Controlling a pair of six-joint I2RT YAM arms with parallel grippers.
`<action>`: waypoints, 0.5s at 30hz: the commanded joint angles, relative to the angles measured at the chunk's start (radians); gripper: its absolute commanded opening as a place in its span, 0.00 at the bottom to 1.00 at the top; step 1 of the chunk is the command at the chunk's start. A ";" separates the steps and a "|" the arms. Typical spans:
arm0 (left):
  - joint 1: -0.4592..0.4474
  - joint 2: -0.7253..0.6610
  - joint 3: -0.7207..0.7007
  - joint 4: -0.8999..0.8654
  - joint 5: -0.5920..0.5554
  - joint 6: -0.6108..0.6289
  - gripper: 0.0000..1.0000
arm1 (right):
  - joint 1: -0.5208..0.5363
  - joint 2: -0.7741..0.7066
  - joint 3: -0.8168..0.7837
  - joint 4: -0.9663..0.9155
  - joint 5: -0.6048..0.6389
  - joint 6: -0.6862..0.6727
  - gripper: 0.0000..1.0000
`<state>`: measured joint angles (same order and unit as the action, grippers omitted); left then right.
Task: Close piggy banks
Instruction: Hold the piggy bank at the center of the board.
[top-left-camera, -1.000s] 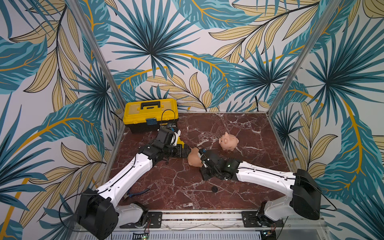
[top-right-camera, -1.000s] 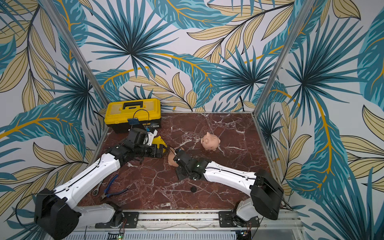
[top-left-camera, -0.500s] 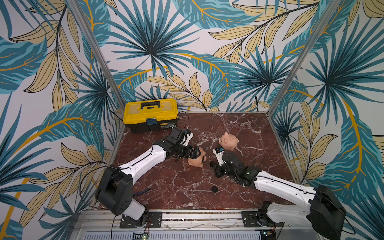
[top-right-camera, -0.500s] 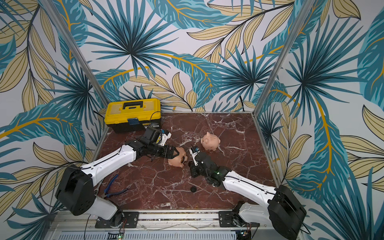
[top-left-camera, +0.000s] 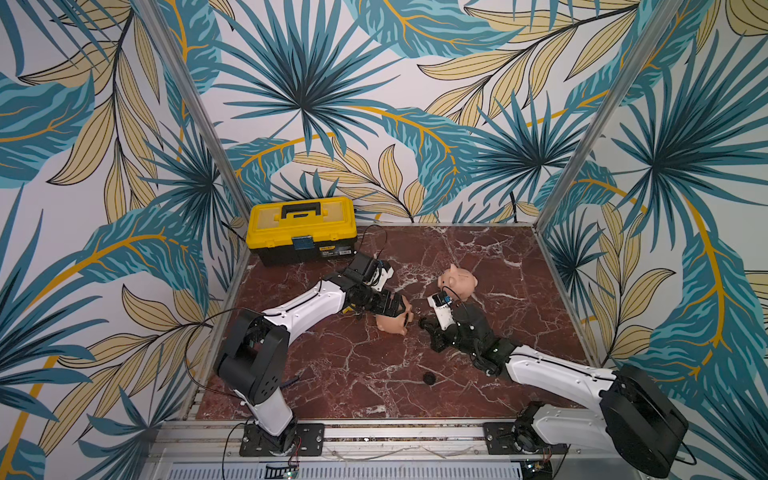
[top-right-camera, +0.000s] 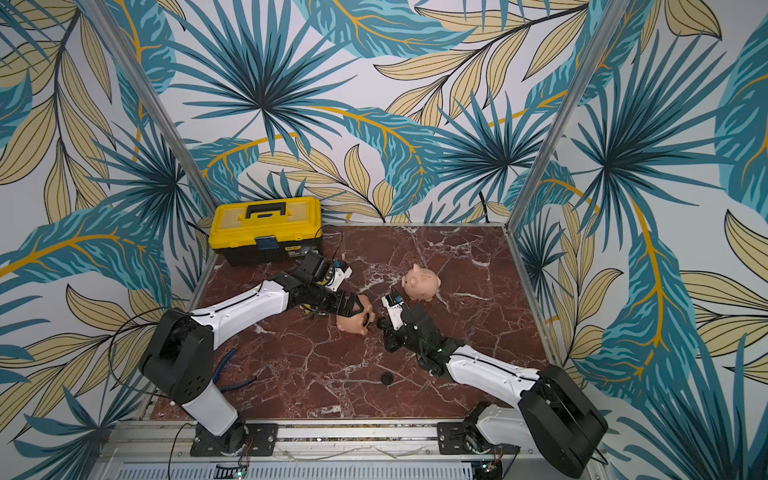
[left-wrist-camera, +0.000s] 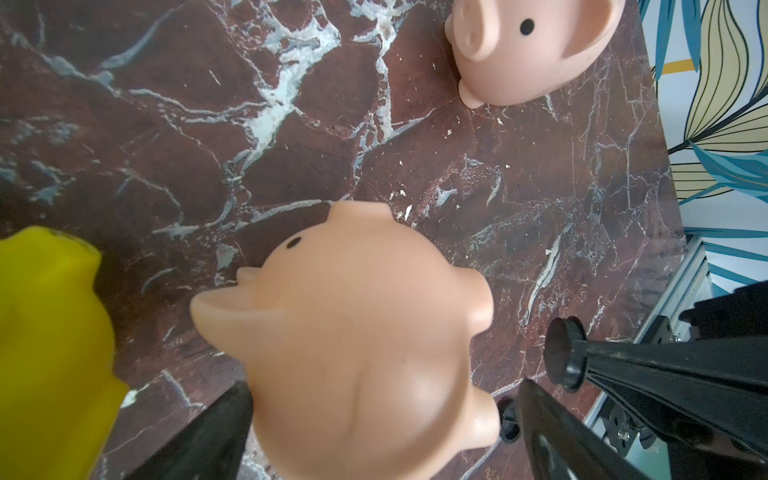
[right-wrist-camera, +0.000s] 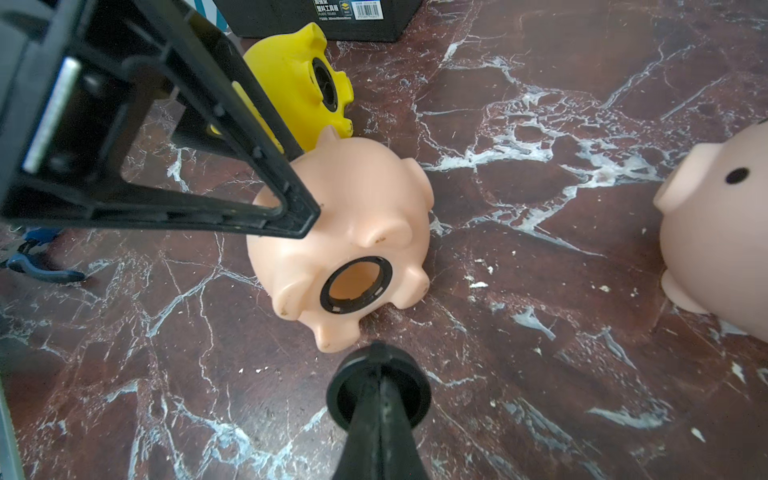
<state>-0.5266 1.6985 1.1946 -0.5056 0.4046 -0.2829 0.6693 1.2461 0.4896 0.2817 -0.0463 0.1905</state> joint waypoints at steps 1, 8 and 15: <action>0.005 0.023 0.058 -0.012 0.027 0.056 1.00 | -0.013 0.010 -0.029 0.091 -0.037 -0.019 0.00; 0.005 0.071 0.080 -0.061 0.031 0.105 1.00 | -0.022 -0.005 -0.065 0.128 -0.038 -0.013 0.00; 0.004 0.069 0.102 -0.093 0.013 0.111 1.00 | -0.025 -0.013 -0.071 0.111 -0.026 -0.013 0.00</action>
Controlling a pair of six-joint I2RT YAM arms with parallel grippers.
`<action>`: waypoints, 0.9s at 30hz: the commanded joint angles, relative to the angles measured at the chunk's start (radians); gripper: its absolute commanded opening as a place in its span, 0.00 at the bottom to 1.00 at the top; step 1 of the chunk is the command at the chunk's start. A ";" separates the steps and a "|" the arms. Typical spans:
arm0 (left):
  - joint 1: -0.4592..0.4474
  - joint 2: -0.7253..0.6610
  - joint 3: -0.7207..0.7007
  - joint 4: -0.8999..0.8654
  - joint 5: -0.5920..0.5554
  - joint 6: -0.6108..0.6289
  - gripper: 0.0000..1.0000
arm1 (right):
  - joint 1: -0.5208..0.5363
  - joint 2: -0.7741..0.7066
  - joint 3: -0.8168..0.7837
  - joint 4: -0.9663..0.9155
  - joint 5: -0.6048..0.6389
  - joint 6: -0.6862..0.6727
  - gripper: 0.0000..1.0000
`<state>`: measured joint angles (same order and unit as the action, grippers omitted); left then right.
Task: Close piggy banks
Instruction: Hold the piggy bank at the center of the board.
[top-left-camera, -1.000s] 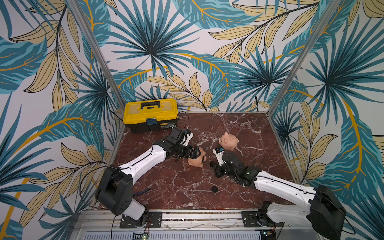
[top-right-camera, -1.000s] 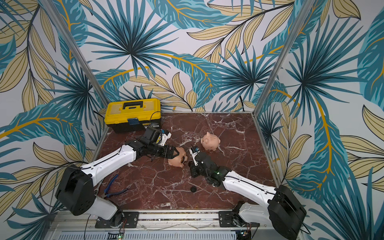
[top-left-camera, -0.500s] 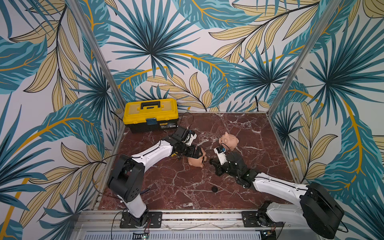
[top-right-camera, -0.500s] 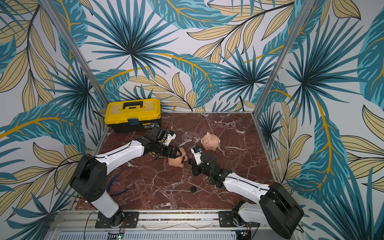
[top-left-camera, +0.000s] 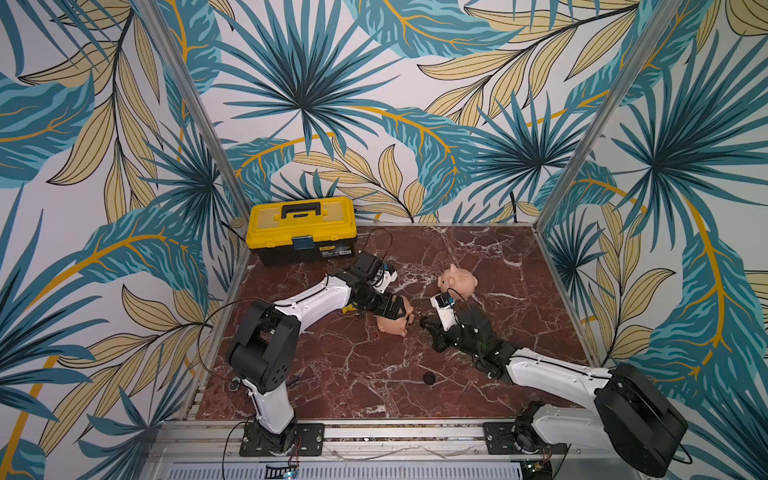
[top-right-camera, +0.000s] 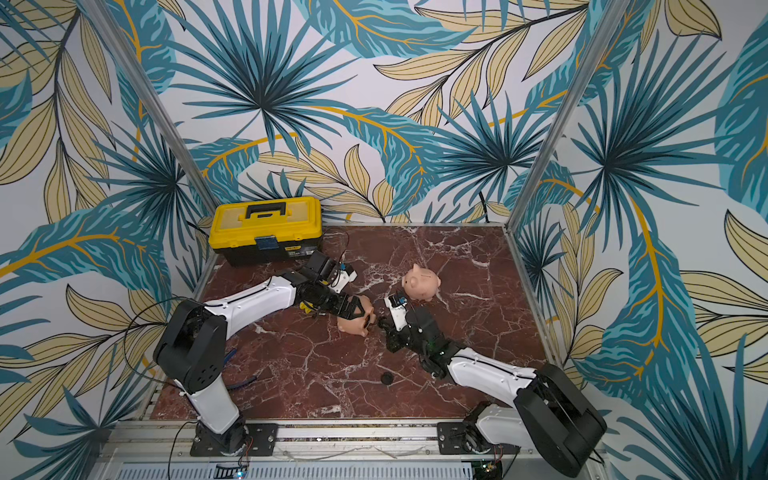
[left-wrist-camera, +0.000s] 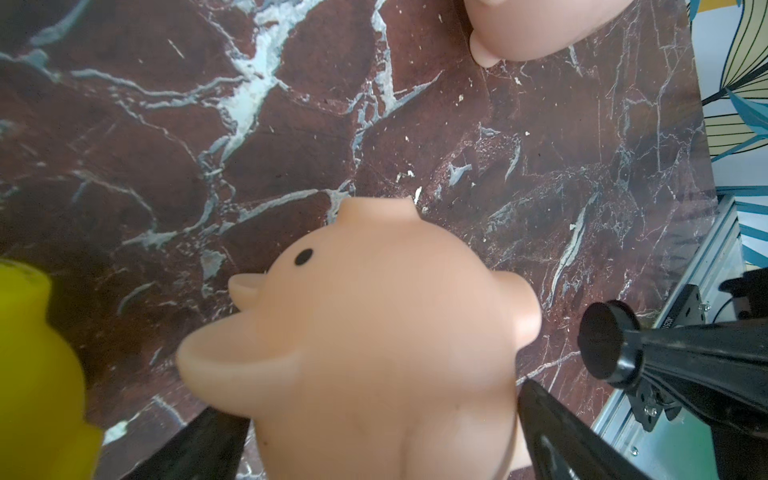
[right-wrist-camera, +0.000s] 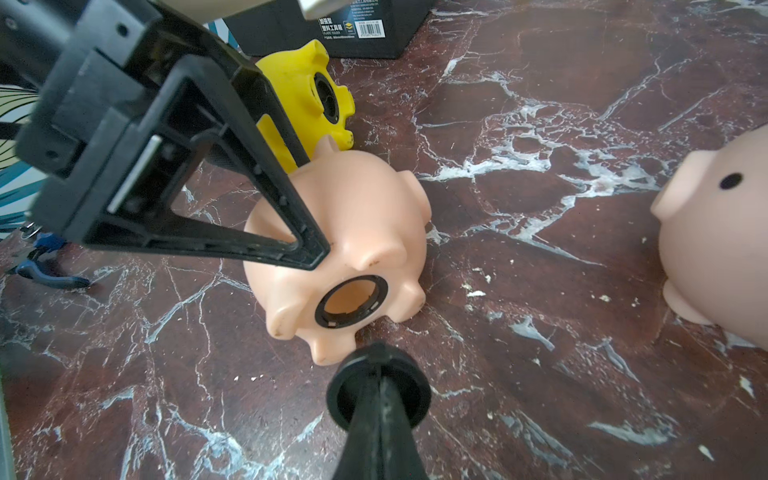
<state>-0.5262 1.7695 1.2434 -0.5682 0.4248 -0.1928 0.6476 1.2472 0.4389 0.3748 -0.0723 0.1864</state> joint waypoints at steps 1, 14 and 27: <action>0.001 -0.003 0.057 -0.035 -0.009 0.021 1.00 | -0.004 -0.015 -0.021 0.018 0.000 -0.007 0.00; -0.017 0.030 0.116 -0.101 -0.050 0.007 0.99 | -0.007 -0.003 -0.022 0.026 -0.012 -0.002 0.00; -0.015 0.114 0.102 -0.131 -0.034 0.039 0.99 | -0.013 -0.014 -0.041 0.048 -0.009 -0.003 0.00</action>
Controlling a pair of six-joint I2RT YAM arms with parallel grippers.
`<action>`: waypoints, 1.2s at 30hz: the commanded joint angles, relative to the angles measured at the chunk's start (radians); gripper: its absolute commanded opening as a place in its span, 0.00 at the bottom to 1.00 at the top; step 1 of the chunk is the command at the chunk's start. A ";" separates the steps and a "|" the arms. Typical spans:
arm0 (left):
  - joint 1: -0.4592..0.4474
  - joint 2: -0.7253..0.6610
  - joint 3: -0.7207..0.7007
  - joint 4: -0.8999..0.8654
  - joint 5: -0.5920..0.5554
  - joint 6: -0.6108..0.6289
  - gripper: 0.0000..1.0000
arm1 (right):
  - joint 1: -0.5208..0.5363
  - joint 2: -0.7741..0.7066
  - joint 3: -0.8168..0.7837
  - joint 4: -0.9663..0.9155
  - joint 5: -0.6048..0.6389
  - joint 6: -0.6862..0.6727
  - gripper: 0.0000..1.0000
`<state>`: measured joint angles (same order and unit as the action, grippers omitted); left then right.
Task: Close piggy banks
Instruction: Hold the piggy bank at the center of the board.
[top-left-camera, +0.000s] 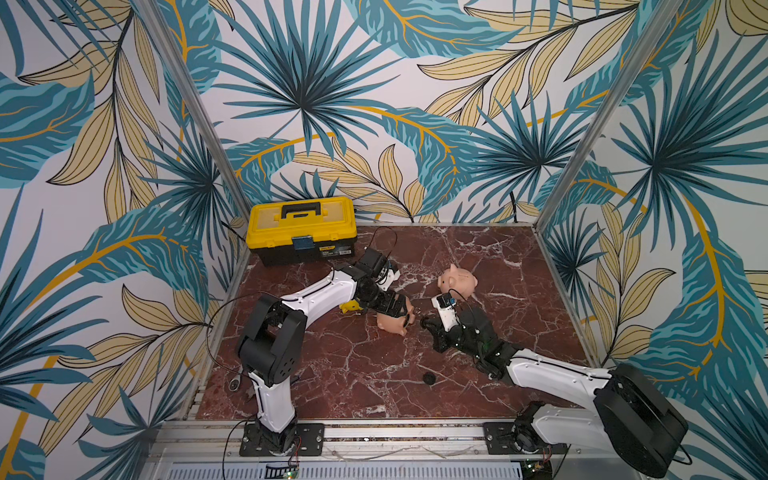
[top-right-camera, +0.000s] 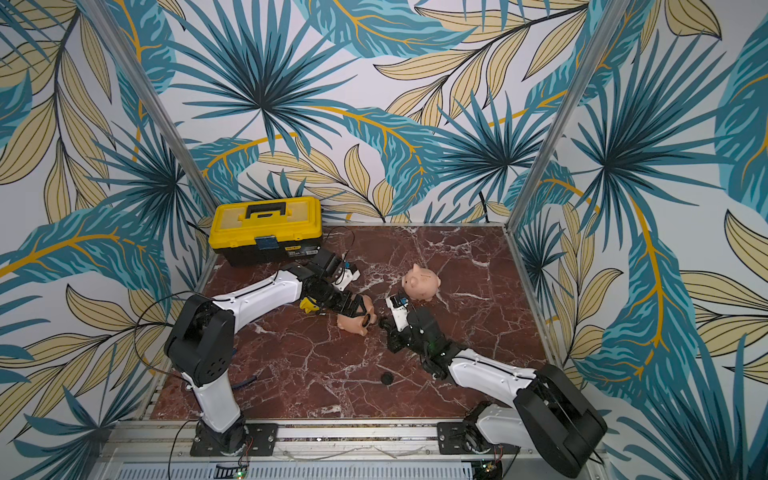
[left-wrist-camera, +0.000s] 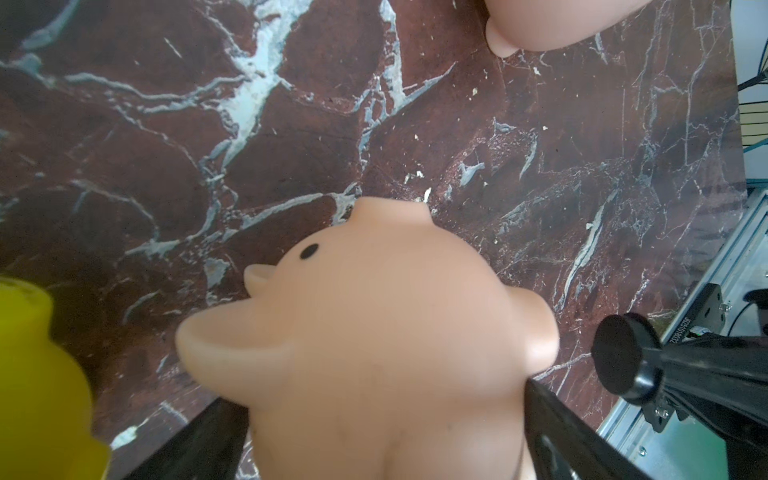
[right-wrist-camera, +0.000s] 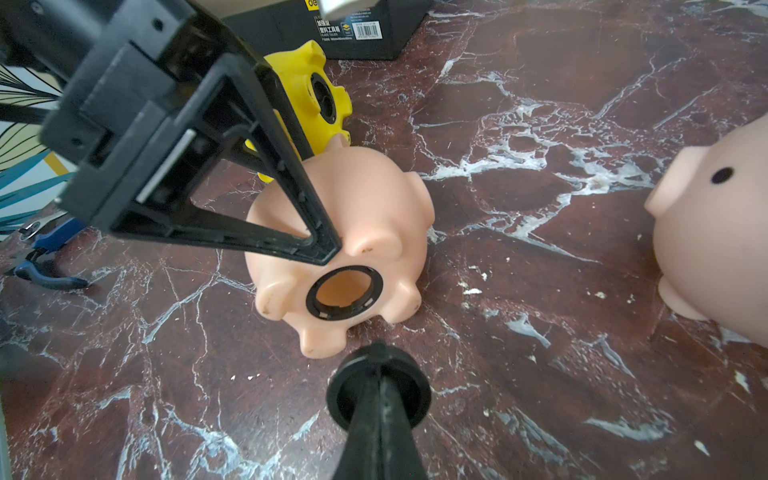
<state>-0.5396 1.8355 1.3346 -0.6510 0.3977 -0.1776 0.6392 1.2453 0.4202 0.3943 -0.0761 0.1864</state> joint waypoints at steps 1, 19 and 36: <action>-0.002 0.048 0.009 -0.049 -0.004 0.026 0.99 | -0.006 -0.012 -0.024 0.033 -0.005 -0.004 0.00; 0.033 0.076 -0.014 -0.015 0.159 0.113 0.99 | -0.007 0.143 -0.057 0.295 -0.056 -0.169 0.00; 0.035 0.088 -0.012 -0.015 0.196 0.125 0.99 | -0.006 0.298 -0.093 0.585 -0.053 -0.264 0.00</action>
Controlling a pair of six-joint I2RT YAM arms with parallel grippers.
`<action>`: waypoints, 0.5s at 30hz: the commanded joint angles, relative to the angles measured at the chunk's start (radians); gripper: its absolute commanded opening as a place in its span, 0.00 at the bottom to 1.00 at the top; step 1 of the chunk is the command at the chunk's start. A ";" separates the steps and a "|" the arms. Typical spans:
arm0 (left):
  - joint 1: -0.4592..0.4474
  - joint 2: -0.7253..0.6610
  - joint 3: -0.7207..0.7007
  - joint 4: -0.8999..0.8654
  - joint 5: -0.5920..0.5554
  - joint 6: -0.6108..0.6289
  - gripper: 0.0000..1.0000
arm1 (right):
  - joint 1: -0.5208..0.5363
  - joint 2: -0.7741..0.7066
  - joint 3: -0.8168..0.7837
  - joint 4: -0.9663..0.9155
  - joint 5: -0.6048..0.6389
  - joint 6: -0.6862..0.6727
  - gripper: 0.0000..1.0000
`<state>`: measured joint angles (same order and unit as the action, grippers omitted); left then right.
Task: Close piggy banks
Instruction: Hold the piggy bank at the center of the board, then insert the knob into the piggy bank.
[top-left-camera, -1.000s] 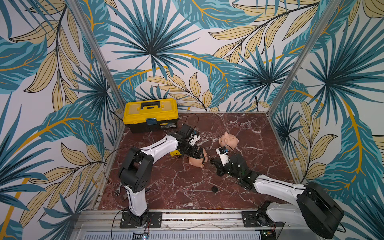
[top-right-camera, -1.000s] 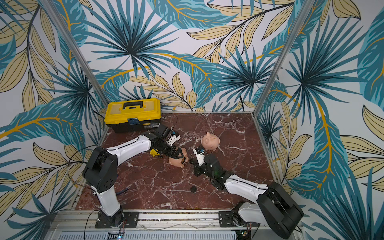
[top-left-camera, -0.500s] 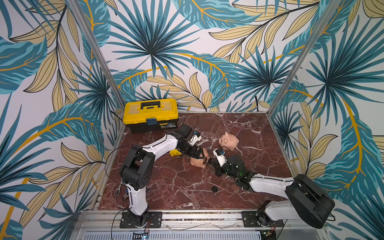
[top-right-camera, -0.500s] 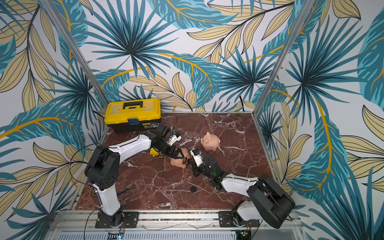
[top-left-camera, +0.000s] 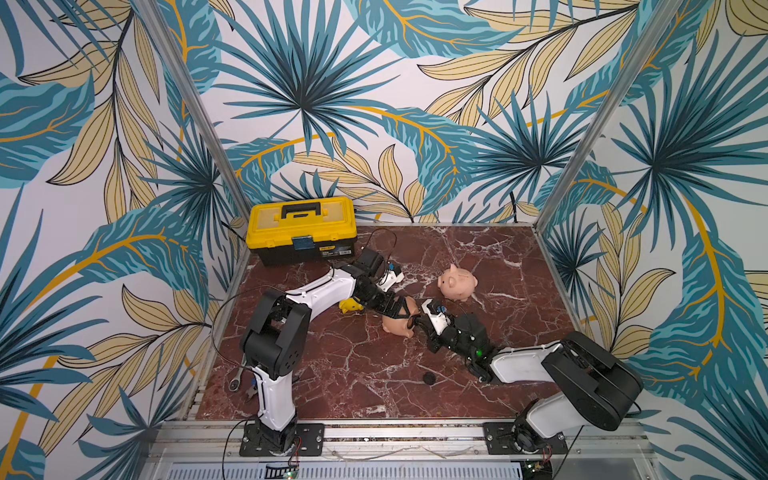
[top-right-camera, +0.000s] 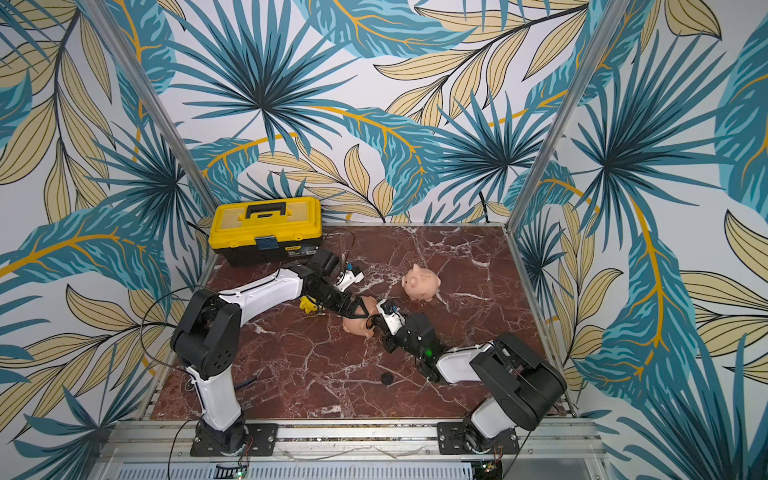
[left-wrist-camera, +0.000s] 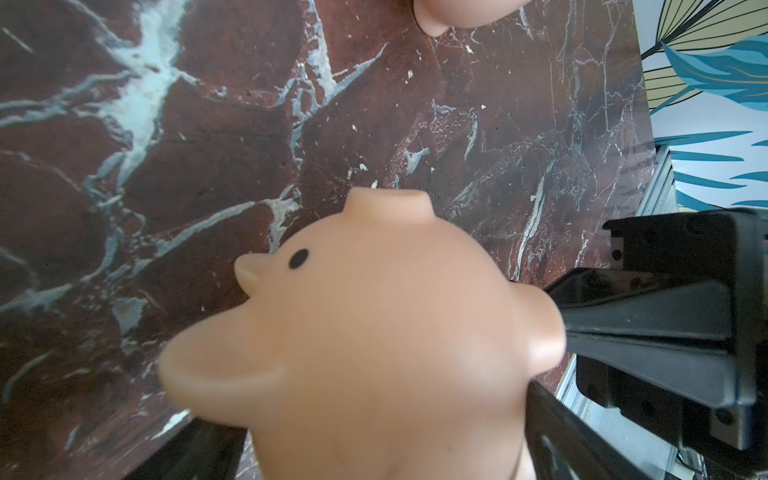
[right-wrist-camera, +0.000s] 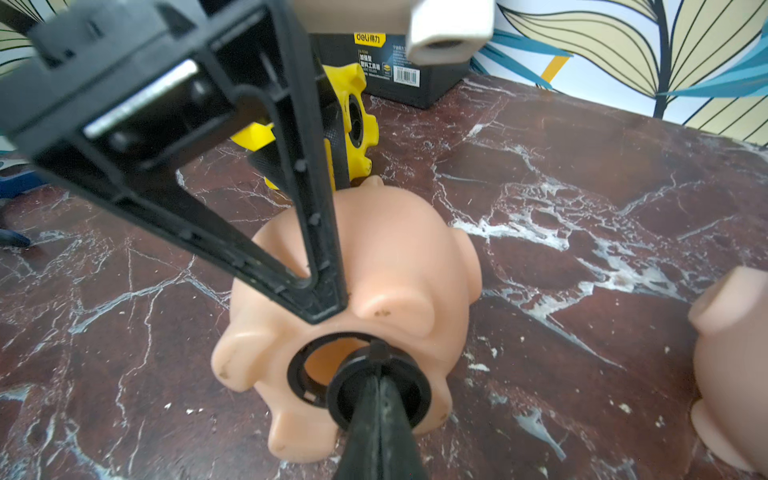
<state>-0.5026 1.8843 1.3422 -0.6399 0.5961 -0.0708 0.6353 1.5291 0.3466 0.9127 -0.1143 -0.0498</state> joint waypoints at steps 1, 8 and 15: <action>-0.002 0.040 -0.018 -0.026 -0.002 0.018 0.99 | -0.001 0.016 -0.020 0.066 -0.018 -0.030 0.00; -0.001 0.040 -0.014 -0.026 -0.001 0.016 0.99 | 0.000 0.028 -0.026 0.067 -0.043 -0.030 0.00; -0.001 0.038 -0.017 -0.026 0.001 0.015 0.99 | -0.001 0.067 -0.021 0.090 -0.067 -0.022 0.00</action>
<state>-0.5018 1.8874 1.3422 -0.6399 0.6067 -0.0673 0.6353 1.5791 0.3401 0.9722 -0.1562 -0.0650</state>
